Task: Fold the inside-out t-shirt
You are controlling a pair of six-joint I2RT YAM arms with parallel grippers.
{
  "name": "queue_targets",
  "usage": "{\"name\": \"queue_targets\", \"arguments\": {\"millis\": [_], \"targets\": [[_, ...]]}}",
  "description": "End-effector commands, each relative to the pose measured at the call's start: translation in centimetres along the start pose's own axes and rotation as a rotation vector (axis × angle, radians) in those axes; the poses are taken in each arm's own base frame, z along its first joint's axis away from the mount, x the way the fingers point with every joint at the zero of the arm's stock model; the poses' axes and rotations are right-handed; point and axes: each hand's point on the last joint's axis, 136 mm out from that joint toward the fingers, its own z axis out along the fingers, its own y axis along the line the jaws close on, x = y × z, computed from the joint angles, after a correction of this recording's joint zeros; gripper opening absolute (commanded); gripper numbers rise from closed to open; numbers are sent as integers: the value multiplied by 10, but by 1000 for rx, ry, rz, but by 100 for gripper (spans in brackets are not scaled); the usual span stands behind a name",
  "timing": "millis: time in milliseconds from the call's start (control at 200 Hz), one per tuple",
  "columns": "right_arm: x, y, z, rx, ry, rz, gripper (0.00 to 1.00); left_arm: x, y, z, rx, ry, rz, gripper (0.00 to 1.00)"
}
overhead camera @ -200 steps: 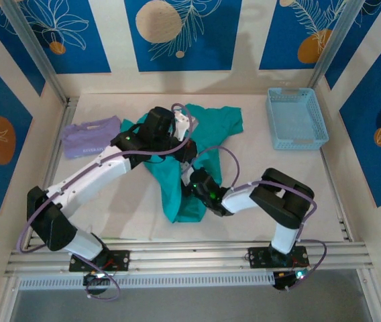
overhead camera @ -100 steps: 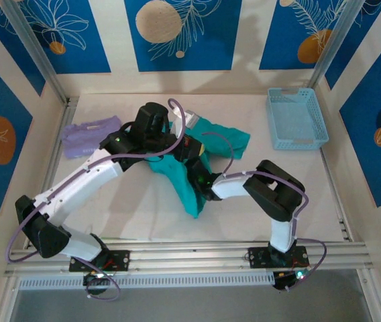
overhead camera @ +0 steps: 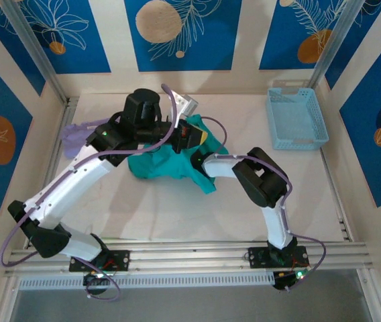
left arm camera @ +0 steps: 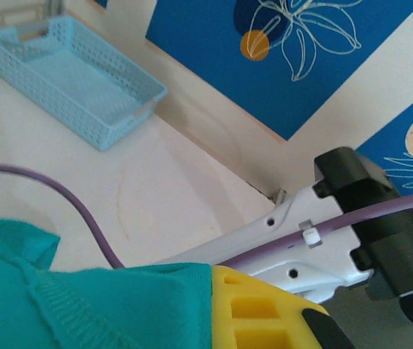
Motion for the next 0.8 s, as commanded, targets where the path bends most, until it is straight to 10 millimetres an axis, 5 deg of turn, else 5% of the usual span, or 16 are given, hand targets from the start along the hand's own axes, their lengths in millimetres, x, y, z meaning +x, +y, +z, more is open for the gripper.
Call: {"name": "queue_targets", "arguments": {"millis": [0,230,430,635,795], "targets": [[54,-3,12,-22,210,2,64,-32,-19,-26,-16,-105,100,0],[17,-5,-26,-114,123,25,0,-40,34,-40,-227,-167,37,0],[-34,-6,-94,-282,-53,99,0,-24,114,-59,-499,-189,-48,0],[-86,20,-166,-525,-230,119,0,8,180,-46,-624,-131,-131,0],[-107,14,-216,-597,-333,102,0,25,235,-60,-743,-143,-241,0]]}}
